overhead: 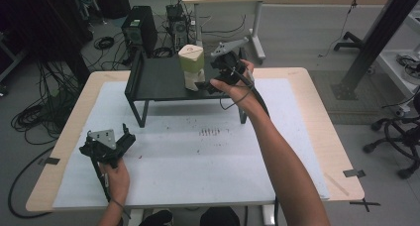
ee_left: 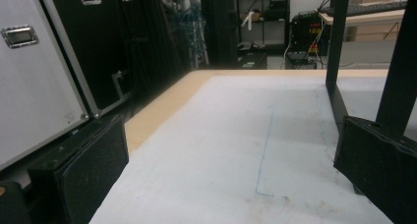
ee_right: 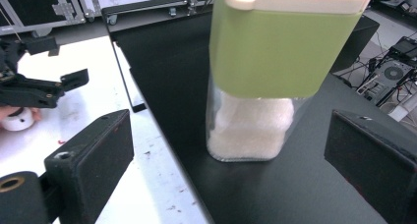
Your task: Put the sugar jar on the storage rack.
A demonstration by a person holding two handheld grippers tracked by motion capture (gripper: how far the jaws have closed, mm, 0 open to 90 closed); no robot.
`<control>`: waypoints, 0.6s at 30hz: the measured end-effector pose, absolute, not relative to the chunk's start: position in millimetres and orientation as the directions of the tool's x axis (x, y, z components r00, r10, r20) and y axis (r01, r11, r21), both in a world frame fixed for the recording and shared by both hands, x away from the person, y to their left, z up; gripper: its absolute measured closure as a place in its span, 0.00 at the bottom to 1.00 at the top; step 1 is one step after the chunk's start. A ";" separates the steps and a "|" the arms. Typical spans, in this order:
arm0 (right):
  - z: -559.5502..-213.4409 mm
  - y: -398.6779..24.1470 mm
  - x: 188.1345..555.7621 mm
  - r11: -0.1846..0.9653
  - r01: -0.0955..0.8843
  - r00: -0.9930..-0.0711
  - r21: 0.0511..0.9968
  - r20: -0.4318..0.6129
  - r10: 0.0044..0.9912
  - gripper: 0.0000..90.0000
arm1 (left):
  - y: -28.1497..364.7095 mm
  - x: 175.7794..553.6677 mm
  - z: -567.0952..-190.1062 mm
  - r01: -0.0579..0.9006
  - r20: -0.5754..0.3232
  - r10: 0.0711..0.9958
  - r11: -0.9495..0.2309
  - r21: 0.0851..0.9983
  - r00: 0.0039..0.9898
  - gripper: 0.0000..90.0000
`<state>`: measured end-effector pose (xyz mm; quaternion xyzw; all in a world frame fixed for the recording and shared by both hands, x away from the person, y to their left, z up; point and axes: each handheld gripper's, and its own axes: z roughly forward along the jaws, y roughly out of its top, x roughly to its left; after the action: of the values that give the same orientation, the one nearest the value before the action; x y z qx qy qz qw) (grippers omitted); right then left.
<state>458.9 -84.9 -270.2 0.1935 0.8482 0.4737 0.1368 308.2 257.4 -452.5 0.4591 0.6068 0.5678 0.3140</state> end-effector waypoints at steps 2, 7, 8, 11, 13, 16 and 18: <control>-270.1 -87.8 453.1 0.471 0.200 -0.888 0.859 -0.045 0.458 0.04 | 256.3 308.2 -452.5 0.201 0.148 0.916 -0.076 0.977 -0.374 0.00; -271.3 -95.1 440.8 0.475 0.205 -0.891 0.856 -0.038 0.452 0.04 | 257.2 307.6 -452.3 0.201 0.142 0.916 -0.069 0.977 -0.376 0.00; -271.6 -96.3 438.9 0.477 0.205 -0.890 0.855 -0.040 0.453 0.04 | 257.4 307.6 -452.3 0.201 0.139 0.916 -0.066 0.977 -0.376 0.00; -272.5 -101.6 430.6 0.473 0.203 -0.890 0.857 -0.040 0.454 0.03 | 257.1 307.5 -452.4 0.199 0.140 0.916 -0.068 0.978 -0.375 0.00; -273.2 -105.7 425.2 0.475 0.203 -0.889 0.856 -0.042 0.456 0.03 | 256.3 307.5 -452.4 0.202 0.148 0.916 -0.076 0.976 -0.372 0.00; -273.9 -112.6 416.7 0.468 0.197 -0.882 0.862 -0.054 0.469 0.02 | 255.3 307.8 -452.5 0.200 0.154 0.917 -0.084 0.976 -0.368 0.00; -273.9 -117.2 410.8 0.464 0.191 -0.880 0.865 -0.059 0.472 0.02 | 255.1 307.6 -452.4 0.199 0.155 0.917 -0.085 0.976 -0.368 0.00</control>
<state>410.8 -117.2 -273.9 0.1967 0.8430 0.4787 0.1465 307.6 255.1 -452.4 0.4658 0.5986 0.5706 0.3147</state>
